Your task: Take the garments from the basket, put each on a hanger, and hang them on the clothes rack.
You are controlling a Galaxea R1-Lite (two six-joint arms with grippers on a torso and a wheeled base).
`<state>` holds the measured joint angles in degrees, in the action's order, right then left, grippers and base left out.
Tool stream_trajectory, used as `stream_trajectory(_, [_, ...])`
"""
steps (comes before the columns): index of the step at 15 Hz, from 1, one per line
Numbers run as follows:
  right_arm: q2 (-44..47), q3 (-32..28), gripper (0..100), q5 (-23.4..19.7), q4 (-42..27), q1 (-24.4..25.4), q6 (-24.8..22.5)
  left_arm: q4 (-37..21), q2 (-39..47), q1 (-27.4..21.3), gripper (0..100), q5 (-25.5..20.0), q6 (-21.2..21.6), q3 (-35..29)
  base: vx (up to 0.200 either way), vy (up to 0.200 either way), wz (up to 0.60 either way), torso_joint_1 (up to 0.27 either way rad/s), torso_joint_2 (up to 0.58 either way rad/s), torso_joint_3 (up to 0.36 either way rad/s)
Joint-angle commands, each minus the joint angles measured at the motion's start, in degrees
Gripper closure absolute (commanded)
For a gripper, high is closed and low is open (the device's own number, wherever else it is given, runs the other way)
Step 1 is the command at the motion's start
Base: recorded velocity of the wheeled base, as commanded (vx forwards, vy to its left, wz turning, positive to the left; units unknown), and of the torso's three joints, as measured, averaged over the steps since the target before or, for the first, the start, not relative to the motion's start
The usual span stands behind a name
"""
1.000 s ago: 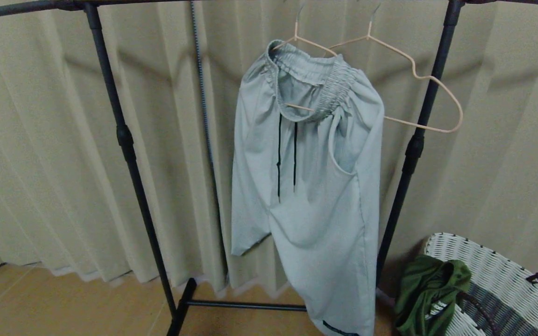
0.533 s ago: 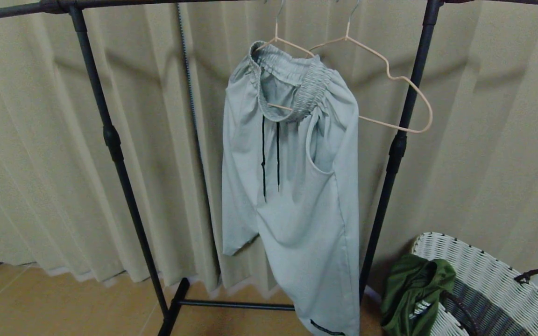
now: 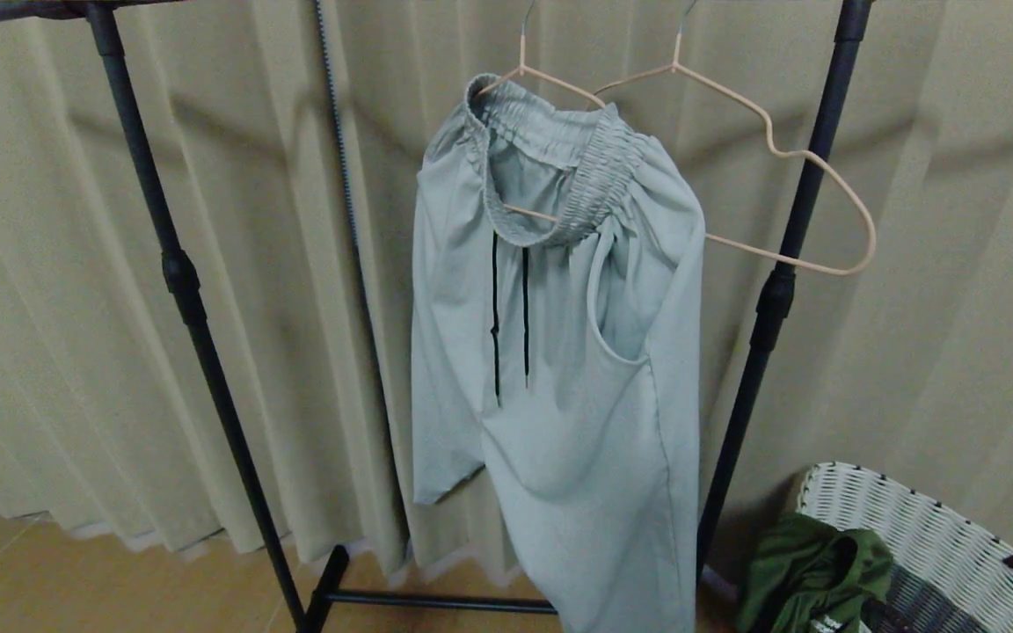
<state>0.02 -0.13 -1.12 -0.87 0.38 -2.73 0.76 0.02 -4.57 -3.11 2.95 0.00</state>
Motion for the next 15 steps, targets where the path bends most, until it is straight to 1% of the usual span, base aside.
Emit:
stream_trajectory(1, [0.7, -4.5, 0, -0.1, -5.9, 0.1, -1.0, 0.0, 0.0, 0.0, 0, -0.1, 0.0, 0.0, 0.000, 0.000, 0.00, 0.000, 0.00, 0.000])
stream_trajectory(2, [0.7, -4.5, 0, -0.1, -5.9, 0.1, -1.0, 0.0, 0.0, 0.0, 0, -0.1, 0.0, 0.0, 0.000, 0.000, 0.00, 0.000, 0.00, 0.000])
stream_trajectory(3, [6.7, -12.5, 0, 0.0, -16.4, 1.3, -1.2, 0.0, 0.0, 0.0, 0, -0.2, 0.0, 0.0, 0.000, 0.000, 0.00, 0.000, 0.00, 0.000])
stream_trajectory(4, [12.7, -15.7, 0, 0.0, -19.5, 2.5, -1.6, 0.1, 0.0, 0.0, 0, -0.3, 0.0, 0.0, 0.000, 0.000, 0.00, 0.000, 0.00, 0.000])
stream_trajectory(5, [16.8, -16.6, 0, 0.2, -19.5, 3.1, -2.0, 0.1, 0.0, 0.0, 0, -0.3, 0.0, 0.0, 0.000, 0.000, 0.00, 0.000, 0.00, 0.000])
stream_trajectory(6, [25.5, -18.2, 0, 0.9, -19.3, 3.1, -2.6, 0.1, 0.0, 0.0, 0, -0.3, 0.0, 0.0, 0.000, 0.000, 0.00, 0.000, 0.00, 0.000])
stream_trajectory(7, [31.3, -18.6, 0, 1.6, -19.0, 3.2, -3.6, 0.1, 0.0, 0.0, 0, -0.3, 0.0, 0.0, 0.000, 0.000, 0.00, 0.000, 0.00, 0.000])
stream_trajectory(8, [36.0, -18.8, 0, 2.1, -18.2, 3.1, -5.6, 0.1, 0.0, 0.0, 0, -0.3, -0.2, 0.0, 0.000, 0.000, 0.00, 0.000, 0.00, 0.000])
stream_trajectory(10, [41.6, -18.7, 0, 4.2, -17.2, 3.1, -9.3, 0.1, 0.0, 0.0, 0, -0.3, 0.0, 0.0, 0.000, 0.000, 0.00, 0.000, 0.00, 0.000])
stream_trajectory(11, [46.6, -18.8, 0, 7.3, -16.8, 3.1, -12.7, 0.1, 0.0, 0.0, 0, -0.3, 0.0, 0.0, 0.000, 0.000, 0.00, 0.000, 0.00, 0.000])
stream_trajectory(12, [48.1, -18.9, 0, 8.0, -16.4, 3.1, -13.4, 0.1, 0.0, 0.0, 0, -0.4, 0.0, 0.0, 0.000, 0.000, 0.00, 0.000, 0.00, 0.000])
stream_trajectory(13, [52.3, -19.2, 0, 9.2, -14.4, 3.1, -14.9, 0.1, 0.0, 0.0, 0, -0.4, 0.0, 0.0, 0.000, 0.000, 0.00, 0.000, 0.00, 0.000])
stream_trajectory(15, [58.9, -19.6, 0, 9.6, -11.5, 3.0, -14.9, 0.1, 0.0, 0.0, 0, -0.3, 0.0, 0.0, 0.000, 0.000, 0.00, 0.000, 0.00, 0.000])
